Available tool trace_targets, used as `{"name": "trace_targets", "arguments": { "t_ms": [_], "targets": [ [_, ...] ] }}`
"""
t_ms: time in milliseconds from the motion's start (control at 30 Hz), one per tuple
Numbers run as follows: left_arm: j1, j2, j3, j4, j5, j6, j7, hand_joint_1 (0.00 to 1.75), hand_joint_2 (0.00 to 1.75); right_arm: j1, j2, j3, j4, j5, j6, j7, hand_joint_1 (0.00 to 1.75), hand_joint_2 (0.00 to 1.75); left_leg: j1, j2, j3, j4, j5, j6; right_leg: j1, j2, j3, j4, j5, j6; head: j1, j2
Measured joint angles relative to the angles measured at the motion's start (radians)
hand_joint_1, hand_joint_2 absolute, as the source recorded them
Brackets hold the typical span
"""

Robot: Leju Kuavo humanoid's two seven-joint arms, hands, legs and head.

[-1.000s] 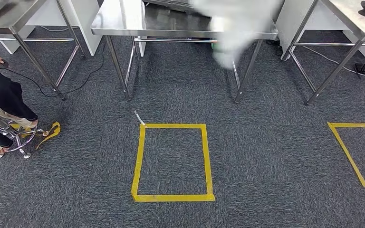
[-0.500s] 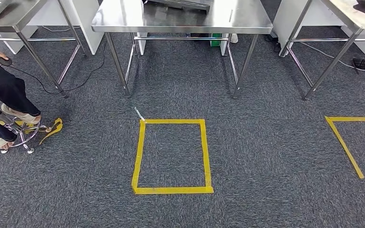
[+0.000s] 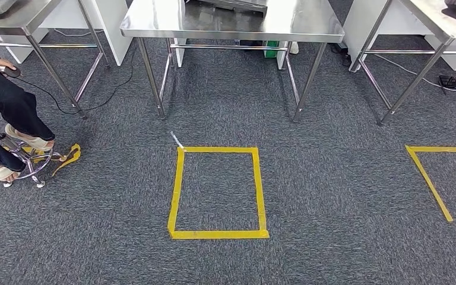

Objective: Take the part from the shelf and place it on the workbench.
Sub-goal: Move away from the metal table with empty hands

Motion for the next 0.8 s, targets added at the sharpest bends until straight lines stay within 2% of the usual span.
{"name": "trace_targets", "arguments": {
  "t_ms": [67, 133, 200, 233, 300, 333, 367, 400, 433, 467, 500, 533, 567, 600, 667, 700, 733, 800],
  "targets": [
    [0.0, 0.0, 0.0, 0.0, -0.003, 0.0, 0.0, 0.0, 0.0, 0.0, 0.001, -0.006, 0.0, -0.011, 0.002, -0.009, 0.0, 0.0, -0.002, 0.0, -0.001, 0.003, 0.0, 0.002, -0.004, 0.0, 0.001, -0.003, 0.004, 0.005, 0.0, 0.0],
    [-0.002, 0.0, 0.001, 0.0, -0.007, 0.0, 0.001, 0.0, 0.0, 0.0, 0.003, -0.015, -0.001, -0.026, 0.004, -0.021, 0.0, 0.0, 0.0, 0.0, -0.003, 0.001, 0.005, 0.009, -0.008, 0.0, 0.001, -0.008, 0.009, 0.015, -0.001, 0.0],
    [-0.003, -0.003, 0.001, 0.0, -0.011, 0.0, 0.002, 0.0, 0.0, 0.001, 0.003, -0.024, -0.002, -0.034, 0.005, -0.029, 0.0, 0.0, 0.009, 0.003, -0.001, -0.014, 0.018, 0.018, -0.007, 0.001, -0.013, 0.015, -0.008, 0.017, 0.0, 0.0],
    [-0.003, -0.004, 0.001, 0.0, -0.011, 0.0, 0.002, 0.0, 0.0, 0.001, 0.002, -0.028, -0.003, -0.035, 0.006, -0.031, 0.0, 0.0, 0.014, 0.005, -0.001, -0.022, 0.025, 0.022, -0.005, 0.001, -0.031, 0.055, -0.033, 0.014, 0.002, 0.0],
    [-0.002, -0.006, 0.002, 0.0, -0.011, 0.0, 0.002, 0.0, 0.0, 0.002, 0.003, -0.035, -0.004, -0.037, 0.008, -0.032, 0.0, 0.0, 0.017, 0.009, -0.008, -0.024, 0.03, 0.023, -0.007, 0.002, -0.088, 0.191, -0.1, 0.008, 0.007, 0.0],
    [-0.002, -0.007, 0.002, 0.0, -0.011, 0.0, 0.003, 0.0, 0.0, 0.003, 0.003, -0.037, -0.004, -0.038, 0.009, -0.033, 0.0, 0.0, 0.018, 0.012, -0.011, -0.024, 0.032, 0.021, -0.009, 0.002, -0.113, 0.256, -0.126, 0.009, 0.009, 0.0],
    [-0.002, -0.008, 0.002, 0.0, -0.011, 0.0, 0.003, 0.0, 0.0, 0.005, 0.003, -0.04, -0.004, -0.039, 0.009, -0.034, 0.0, 0.0, 0.019, 0.015, -0.013, -0.023, 0.033, 0.018, -0.012, 0.002, -0.123, 0.291, -0.138, 0.014, 0.009, 0.0],
    [-0.002, -0.009, 0.003, 0.0, -0.012, 0.0, 0.003, 0.0, 0.0, 0.006, 0.002, -0.043, -0.004, -0.041, 0.009, -0.036, 0.0, 0.0, 0.022, 0.017, -0.014, -0.022, 0.034, 0.014, -0.016, 0.001, -0.113, 0.284, -0.133, 0.023, 0.009, 0.0],
    [-0.002, -0.01, 0.003, 0.0, -0.013, -0.001, 0.003, 0.0, 0.0, 0.007, 0.002, -0.046, -0.004, -0.042, 0.009, -0.039, 0.0, 0.0, 0.027, 0.02, -0.015, -0.019, 0.033, 0.008, -0.021, -0.001, -0.08, 0.232, -0.113, 0.036, 0.009, 0.0],
    [-0.002, -0.011, 0.003, -0.001, -0.014, -0.001, 0.004, 0.0, 0.0, 0.006, 0.001, -0.049, -0.005, -0.044, 0.009, -0.041, 0.0, 0.0, 0.031, 0.023, -0.015, -0.015, 0.031, 0.0, -0.027, -0.008, -0.035, 0.151, -0.088, 0.05, 0.01, 0.0],
    [-0.003, -0.01, 0.004, -0.001, -0.016, -0.002, 0.005, 0.0, 0.0, 0.005, 0.003, -0.052, -0.005, -0.044, 0.009, -0.043, 0.0, 0.0, 0.033, 0.026, -0.016, -0.009, 0.027, -0.01, -0.028, -0.012, 0.005, 0.08, -0.069, 0.058, 0.013, 0.0],
    [-0.003, -0.009, 0.004, -0.002, -0.019, -0.002, 0.006, 0.0, 0.0, 0.004, 0.005, -0.054, -0.006, -0.044, 0.01, -0.044, 0.0, 0.0, 0.033, 0.028, -0.017, -0.004, 0.023, -0.019, -0.028, -0.013, 0.032, 0.03, -0.057, 0.057, 0.014, 0.0],
    [-0.004, -0.009, 0.005, -0.002, -0.021, -0.002, 0.007, 0.0, 0.0, 0.003, 0.006, -0.057, -0.008, -0.045, 0.01, -0.045, 0.0, 0.0, 0.032, 0.029, -0.018, 0.0, 0.021, -0.027, -0.027, -0.013, 0.044, 0.009, -0.055, 0.051, 0.015, 0.0],
    [-0.004, -0.008, 0.005, -0.003, -0.022, -0.002, 0.008, 0.0, 0.0, 0.003, 0.008, -0.059, -0.009, -0.045, 0.01, -0.046, 0.0, 0.0, 0.031, 0.031, -0.018, 0.001, 0.022, -0.034, -0.022, -0.006, 0.041, 0.012, -0.056, 0.041, 0.015, 0.0],
    [-0.005, -0.01, 0.005, -0.003, -0.023, -0.001, 0.008, 0.0, 0.0, 0.004, 0.007, -0.061, -0.01, -0.045, 0.01, -0.046, 0.0, 0.0, 0.037, 0.031, -0.02, 0.003, 0.02, -0.044, -0.023, 0.001, 0.037, 0.016, -0.053, 0.022, 0.012, 0.0],
    [-0.005, -0.01, 0.005, -0.003, -0.023, -0.001, 0.008, 0.0, 0.0, 0.004, 0.007, -0.062, -0.01, -0.045, 0.01, -0.046, 0.0, 0.0, 0.039, 0.029, -0.026, 0.017, 0.007, -0.048, -0.024, 0.004, 0.034, 0.017, -0.051, 0.013, 0.012, 0.0],
    [-0.005, -0.01, 0.005, -0.003, -0.023, -0.001, 0.008, 0.0, 0.0, 0.004, 0.007, -0.063, -0.01, -0.045, 0.01, -0.046, 0.0, 0.0, 0.041, 0.024, -0.04, 0.049, -0.018, -0.051, -0.025, 0.007, 0.032, 0.016, -0.048, 0.003, 0.011, 0.0],
    [-0.005, -0.01, 0.006, -0.003, -0.024, -0.001, 0.009, 0.0, 0.0, 0.004, 0.008, -0.066, -0.011, -0.044, 0.01, -0.047, 0.0, 0.0, 0.041, 0.013, -0.098, 0.177, -0.093, -0.052, -0.02, 0.012, 0.026, 0.017, -0.044, -0.011, 0.008, 0.0]
  ]
}}
